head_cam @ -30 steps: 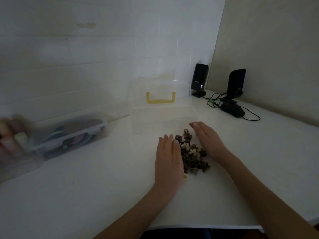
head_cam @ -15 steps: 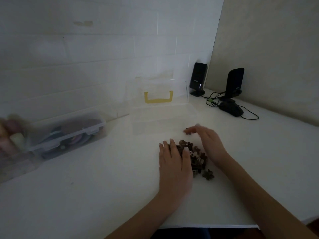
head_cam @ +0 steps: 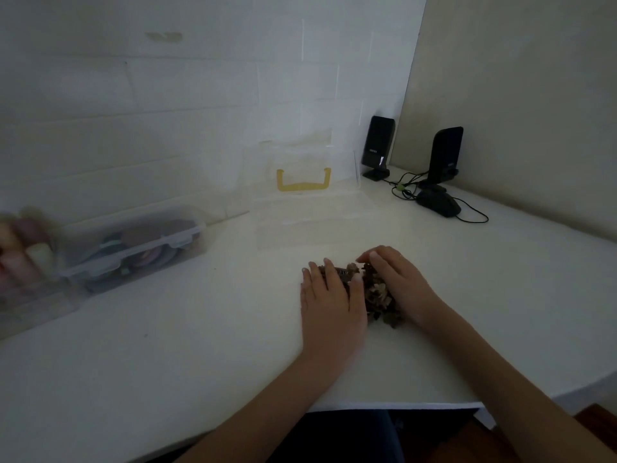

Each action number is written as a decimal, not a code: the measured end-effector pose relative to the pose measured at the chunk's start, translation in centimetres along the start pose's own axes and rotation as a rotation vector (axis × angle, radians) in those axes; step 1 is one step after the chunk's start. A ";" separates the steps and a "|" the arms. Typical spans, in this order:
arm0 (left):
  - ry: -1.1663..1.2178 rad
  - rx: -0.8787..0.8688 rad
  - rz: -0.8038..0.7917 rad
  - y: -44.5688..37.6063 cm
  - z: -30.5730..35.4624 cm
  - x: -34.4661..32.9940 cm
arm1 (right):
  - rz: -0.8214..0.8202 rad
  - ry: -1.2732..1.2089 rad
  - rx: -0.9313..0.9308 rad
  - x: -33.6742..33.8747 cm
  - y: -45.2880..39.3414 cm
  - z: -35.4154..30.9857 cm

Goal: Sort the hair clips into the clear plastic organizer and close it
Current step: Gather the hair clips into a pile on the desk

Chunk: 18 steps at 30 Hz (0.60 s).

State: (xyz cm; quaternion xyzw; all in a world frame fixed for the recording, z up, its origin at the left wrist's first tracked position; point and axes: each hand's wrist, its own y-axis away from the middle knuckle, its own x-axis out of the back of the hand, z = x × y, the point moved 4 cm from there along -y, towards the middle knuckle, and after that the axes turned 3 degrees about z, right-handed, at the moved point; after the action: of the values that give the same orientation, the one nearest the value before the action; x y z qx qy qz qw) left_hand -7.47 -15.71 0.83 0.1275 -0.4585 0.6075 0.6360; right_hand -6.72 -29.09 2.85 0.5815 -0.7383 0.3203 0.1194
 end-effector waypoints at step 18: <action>0.511 0.209 -0.110 -2.2 -0.4 0.2 | 0.081 -0.206 -0.220 -3.2 1.0 -1.6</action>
State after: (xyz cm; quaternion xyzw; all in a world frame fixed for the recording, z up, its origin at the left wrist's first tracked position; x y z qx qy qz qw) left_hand -5.40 -15.77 1.59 0.0598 -0.2106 0.6287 0.7462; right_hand -6.99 -25.49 2.02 0.5645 -0.7999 0.1810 0.0932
